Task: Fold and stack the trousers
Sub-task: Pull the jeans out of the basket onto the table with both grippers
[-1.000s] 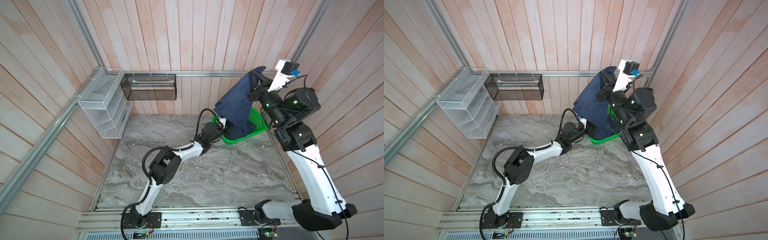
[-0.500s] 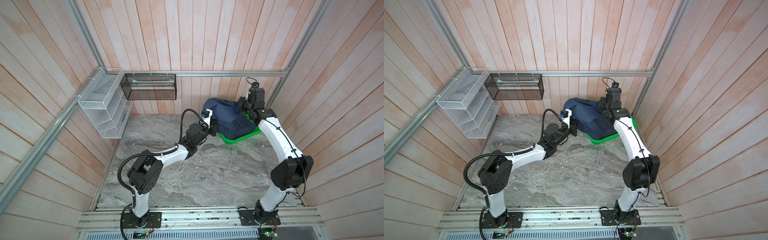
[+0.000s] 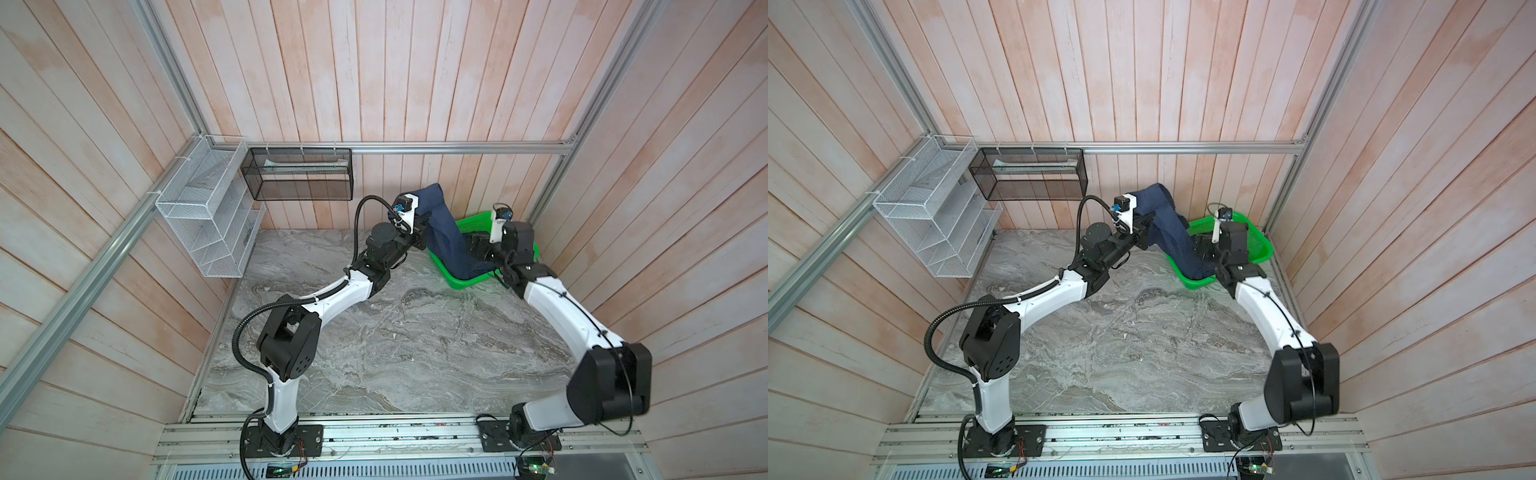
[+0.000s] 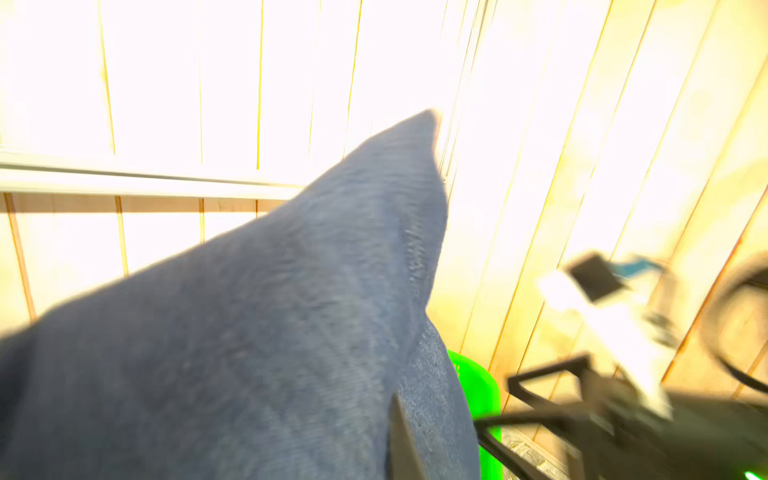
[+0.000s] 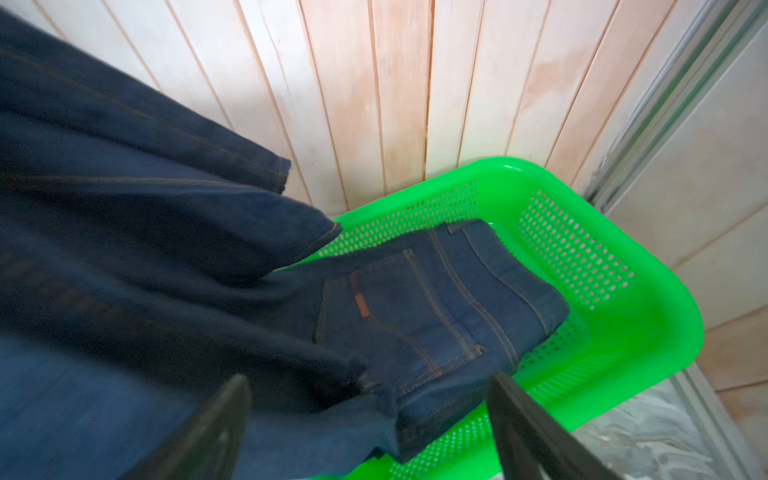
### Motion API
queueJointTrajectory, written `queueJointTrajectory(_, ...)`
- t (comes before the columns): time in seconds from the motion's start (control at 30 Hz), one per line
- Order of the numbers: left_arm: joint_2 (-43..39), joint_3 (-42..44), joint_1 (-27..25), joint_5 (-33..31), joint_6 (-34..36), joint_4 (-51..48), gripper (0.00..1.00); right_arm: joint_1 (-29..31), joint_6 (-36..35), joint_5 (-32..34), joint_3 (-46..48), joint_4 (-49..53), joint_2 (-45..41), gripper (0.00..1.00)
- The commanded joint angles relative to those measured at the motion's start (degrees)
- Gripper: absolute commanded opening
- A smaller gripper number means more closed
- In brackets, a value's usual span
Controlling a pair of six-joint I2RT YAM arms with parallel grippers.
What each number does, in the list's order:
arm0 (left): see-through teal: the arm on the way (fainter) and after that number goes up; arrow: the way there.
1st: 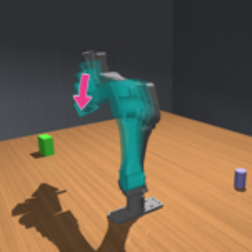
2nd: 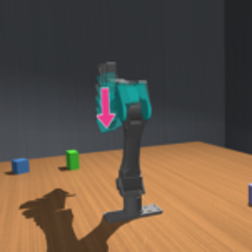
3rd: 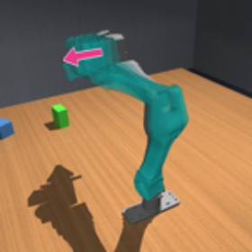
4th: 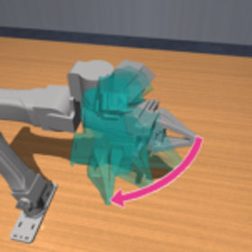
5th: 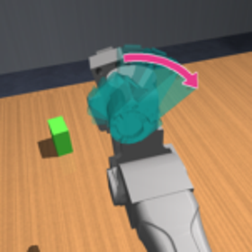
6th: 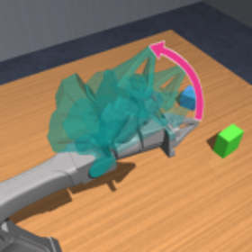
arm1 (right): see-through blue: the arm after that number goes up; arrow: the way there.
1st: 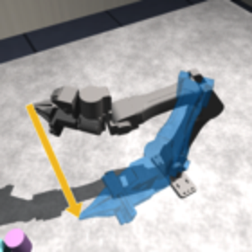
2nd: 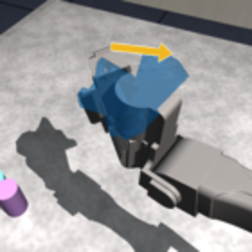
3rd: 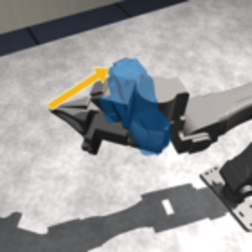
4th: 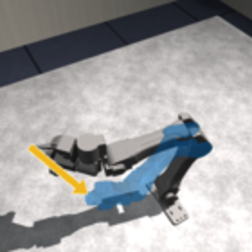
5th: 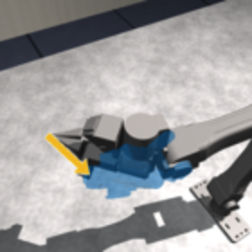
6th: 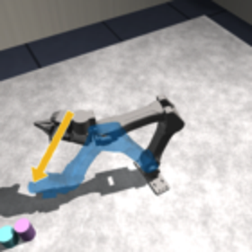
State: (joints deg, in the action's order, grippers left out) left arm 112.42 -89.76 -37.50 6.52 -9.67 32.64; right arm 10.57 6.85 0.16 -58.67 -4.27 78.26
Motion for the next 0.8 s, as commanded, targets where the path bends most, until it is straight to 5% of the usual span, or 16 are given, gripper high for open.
queueJointTrajectory(0.0, 1.02, -2.55, 0.05, 2.44, -0.06, 0.26, 0.0, 1.03, -10.19, -7.82, 10.57, -24.31, -2.91, 0.97)
queueJointTrajectory(0.13, 1.57, -4.42, 0.14, 3.38, 0.0, -1.33, 0.0, 2.77, -18.6, -11.24, 15.79, -33.07, 0.71, 0.98)
queueJointTrajectory(0.3, 1.06, -6.02, 0.1, 4.09, 0.23, -2.55, 0.0, 2.75, -20.36, -7.03, 11.15, -35.88, 9.42, 0.98)
queueJointTrajectory(0.57, 0.37, -7.85, 0.14, 5.16, 0.18, -3.7, 0.0, 2.18, -22.24, -11.89, 3.67, -36.31, 20.84, 0.94)
queueJointTrajectory(0.63, -0.04, -8.05, 0.14, 5.2, 0.18, -3.64, 0.0, 1.61, -21.35, -11.92, 2.11, -36.54, 22.15, 0.74)
queueJointTrajectory(0.7, -0.97, -7.91, 0.15, 5.15, 0.36, -3.4, 0.0, 1.47, -20.44, -11.6, 0.78, -37.38, 21.19, 0.15)
queueJointTrajectory(0.73, -1.58, -7.64, 0.14, 5.2, 0.44, -3.01, 0.0, 1.72, -20.35, -11.31, 0.66, -38.64, 20.22, 0.01)
queueJointTrajectory(0.77, -2.35, -7.19, 0.21, 5.25, 0.66, -2.53, 0.0, 2.01, -20.38, -10.49, 0.37, -40.38, 18.7, 0.0)
